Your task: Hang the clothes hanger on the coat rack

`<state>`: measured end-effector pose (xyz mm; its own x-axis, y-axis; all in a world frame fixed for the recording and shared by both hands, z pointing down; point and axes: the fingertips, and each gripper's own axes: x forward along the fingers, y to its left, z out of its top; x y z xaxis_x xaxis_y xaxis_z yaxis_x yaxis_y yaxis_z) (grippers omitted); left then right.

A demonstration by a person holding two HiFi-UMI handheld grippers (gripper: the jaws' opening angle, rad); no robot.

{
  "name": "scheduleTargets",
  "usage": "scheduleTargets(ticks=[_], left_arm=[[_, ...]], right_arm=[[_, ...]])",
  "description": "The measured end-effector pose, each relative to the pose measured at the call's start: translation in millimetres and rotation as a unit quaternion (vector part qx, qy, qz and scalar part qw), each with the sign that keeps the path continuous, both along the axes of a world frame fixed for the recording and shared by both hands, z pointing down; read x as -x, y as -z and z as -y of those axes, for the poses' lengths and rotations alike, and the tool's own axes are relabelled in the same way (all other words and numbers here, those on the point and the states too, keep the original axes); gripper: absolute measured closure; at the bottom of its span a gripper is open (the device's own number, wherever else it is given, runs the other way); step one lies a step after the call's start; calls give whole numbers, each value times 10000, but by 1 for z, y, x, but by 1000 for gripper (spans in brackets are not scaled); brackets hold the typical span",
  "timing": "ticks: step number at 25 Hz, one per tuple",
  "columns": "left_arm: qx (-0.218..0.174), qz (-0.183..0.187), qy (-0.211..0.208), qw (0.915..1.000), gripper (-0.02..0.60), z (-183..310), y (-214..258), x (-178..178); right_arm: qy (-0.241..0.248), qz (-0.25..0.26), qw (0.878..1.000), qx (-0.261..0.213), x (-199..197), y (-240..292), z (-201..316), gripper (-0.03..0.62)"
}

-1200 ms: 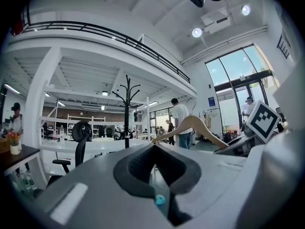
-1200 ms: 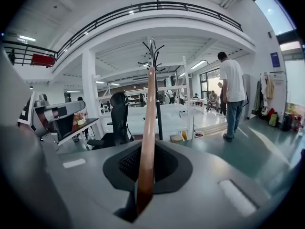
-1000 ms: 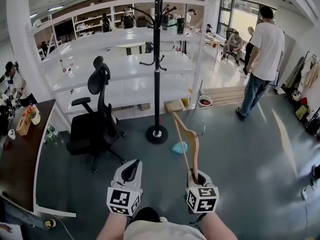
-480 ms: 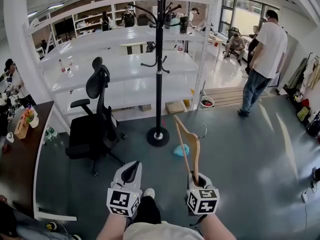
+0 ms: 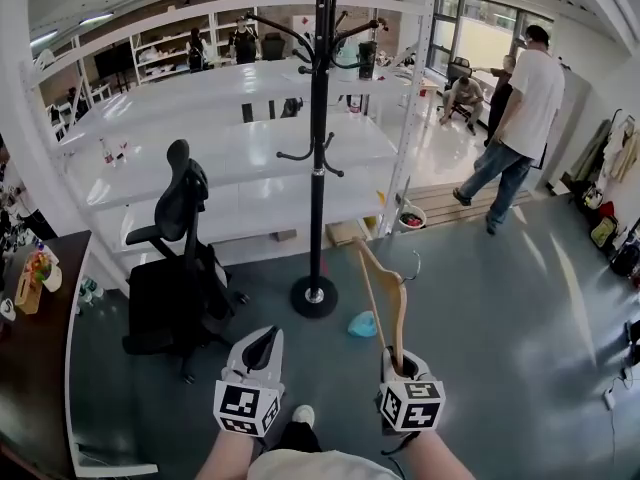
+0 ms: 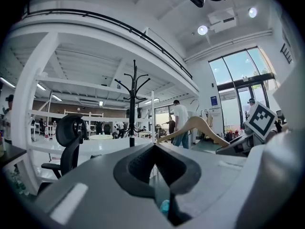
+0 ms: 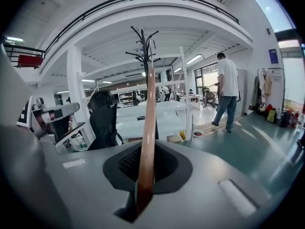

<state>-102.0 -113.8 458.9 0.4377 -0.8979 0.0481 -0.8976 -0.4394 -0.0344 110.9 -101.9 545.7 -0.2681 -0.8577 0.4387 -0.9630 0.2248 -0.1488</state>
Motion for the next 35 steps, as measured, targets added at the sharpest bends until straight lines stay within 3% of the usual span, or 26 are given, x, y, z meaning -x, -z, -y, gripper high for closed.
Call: scheduleTargets(ticks=[13, 23, 35], left_arm=[[-68, -41, -221, 9997, 581, 155, 9, 61], [98, -59, -233, 9997, 581, 224, -7, 65], [-268, 81, 162, 9995, 581, 321, 29, 44]], right_arm=[[-688, 23, 9976, -75, 26, 12, 154, 554], [-735, -146, 9970, -186, 20, 24, 229, 554], [-351, -217, 9955, -857, -6, 97, 380, 554]])
